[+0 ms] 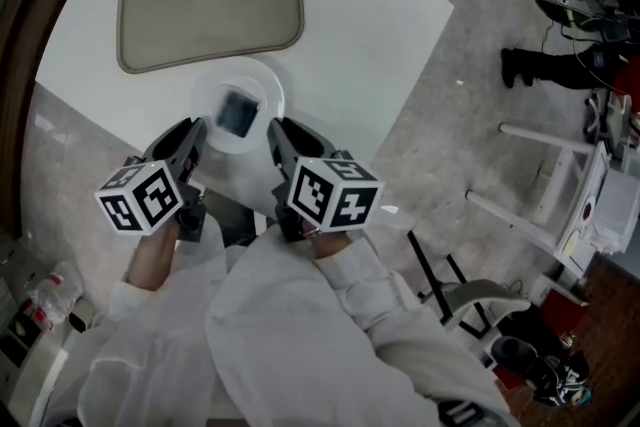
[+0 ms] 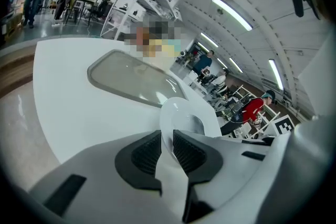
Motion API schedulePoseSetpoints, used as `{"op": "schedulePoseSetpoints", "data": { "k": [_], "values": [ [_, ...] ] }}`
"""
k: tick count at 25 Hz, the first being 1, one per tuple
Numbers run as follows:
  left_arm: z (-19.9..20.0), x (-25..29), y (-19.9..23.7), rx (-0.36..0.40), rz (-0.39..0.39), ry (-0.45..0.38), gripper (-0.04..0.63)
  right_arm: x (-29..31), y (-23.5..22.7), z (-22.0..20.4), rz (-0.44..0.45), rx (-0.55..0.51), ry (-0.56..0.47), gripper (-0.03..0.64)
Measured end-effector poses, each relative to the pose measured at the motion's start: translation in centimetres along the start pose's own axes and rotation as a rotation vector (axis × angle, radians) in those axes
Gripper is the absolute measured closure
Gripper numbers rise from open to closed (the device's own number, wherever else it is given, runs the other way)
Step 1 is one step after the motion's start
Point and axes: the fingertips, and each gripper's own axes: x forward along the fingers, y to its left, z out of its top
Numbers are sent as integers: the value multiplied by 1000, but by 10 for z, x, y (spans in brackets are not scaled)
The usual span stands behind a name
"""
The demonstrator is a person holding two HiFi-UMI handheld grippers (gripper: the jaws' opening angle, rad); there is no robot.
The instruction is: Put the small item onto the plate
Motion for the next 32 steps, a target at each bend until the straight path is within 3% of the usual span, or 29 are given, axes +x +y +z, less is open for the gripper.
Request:
{"op": "schedulePoseSetpoints", "data": {
  "k": [32],
  "values": [
    [152, 69, 81, 60, -86, 62, 520, 136, 40, 99, -99, 67, -59, 557]
  ]
}}
